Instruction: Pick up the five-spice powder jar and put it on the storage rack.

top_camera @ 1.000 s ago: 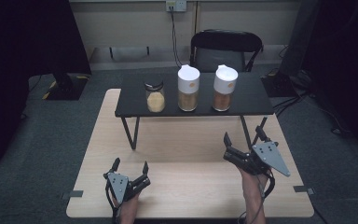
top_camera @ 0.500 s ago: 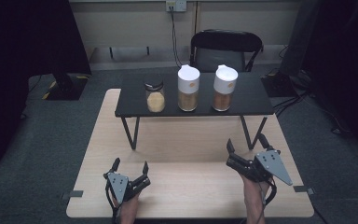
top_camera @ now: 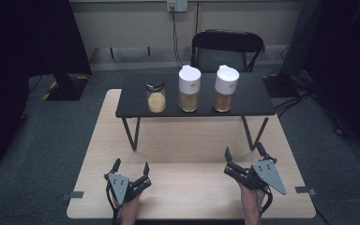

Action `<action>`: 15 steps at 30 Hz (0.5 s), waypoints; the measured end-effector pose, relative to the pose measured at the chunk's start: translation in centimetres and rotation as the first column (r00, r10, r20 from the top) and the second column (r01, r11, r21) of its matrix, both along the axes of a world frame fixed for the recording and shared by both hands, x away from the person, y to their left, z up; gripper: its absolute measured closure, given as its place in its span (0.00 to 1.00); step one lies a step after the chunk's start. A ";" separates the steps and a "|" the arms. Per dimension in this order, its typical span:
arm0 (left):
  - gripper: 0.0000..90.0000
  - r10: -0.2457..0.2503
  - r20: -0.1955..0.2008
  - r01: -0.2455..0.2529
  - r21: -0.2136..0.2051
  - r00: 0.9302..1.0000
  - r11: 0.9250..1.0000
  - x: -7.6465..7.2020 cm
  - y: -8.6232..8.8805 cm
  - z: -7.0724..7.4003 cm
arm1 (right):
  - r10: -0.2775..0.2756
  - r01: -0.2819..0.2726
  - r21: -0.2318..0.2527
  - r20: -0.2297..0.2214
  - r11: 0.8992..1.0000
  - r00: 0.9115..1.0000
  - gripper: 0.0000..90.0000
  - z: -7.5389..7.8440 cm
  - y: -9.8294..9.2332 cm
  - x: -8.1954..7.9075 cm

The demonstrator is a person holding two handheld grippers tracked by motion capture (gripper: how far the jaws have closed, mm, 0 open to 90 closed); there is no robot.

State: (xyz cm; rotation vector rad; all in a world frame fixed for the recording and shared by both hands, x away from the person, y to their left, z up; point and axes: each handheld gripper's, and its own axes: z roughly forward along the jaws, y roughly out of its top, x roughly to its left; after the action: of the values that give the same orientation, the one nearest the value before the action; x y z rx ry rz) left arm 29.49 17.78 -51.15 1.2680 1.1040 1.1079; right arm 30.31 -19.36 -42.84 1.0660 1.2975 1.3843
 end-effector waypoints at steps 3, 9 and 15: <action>0.02 0.000 0.000 0.000 0.000 1.000 1.000 0.0 0.0 0.0 | 0.002 -0.002 -0.003 0.012 1.000 1.000 0.00 -0.5 0.2 -0.2; 0.02 0.000 0.000 0.000 0.000 1.000 1.000 0.0 0.0 0.0 | 0.003 -0.003 -0.020 -0.001 1.000 1.000 0.00 -1.5 0.4 -0.2; 0.02 0.000 0.000 0.000 0.000 1.000 1.000 0.0 0.0 0.0 | -0.001 0.001 -0.005 -0.018 1.000 1.000 0.00 -2.7 0.3 -0.1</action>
State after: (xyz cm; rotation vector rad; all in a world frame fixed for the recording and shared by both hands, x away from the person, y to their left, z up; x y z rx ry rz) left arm 29.49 17.78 -51.15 1.2681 1.1039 1.1081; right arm 30.17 -19.08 -45.51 1.0779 1.3132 1.3730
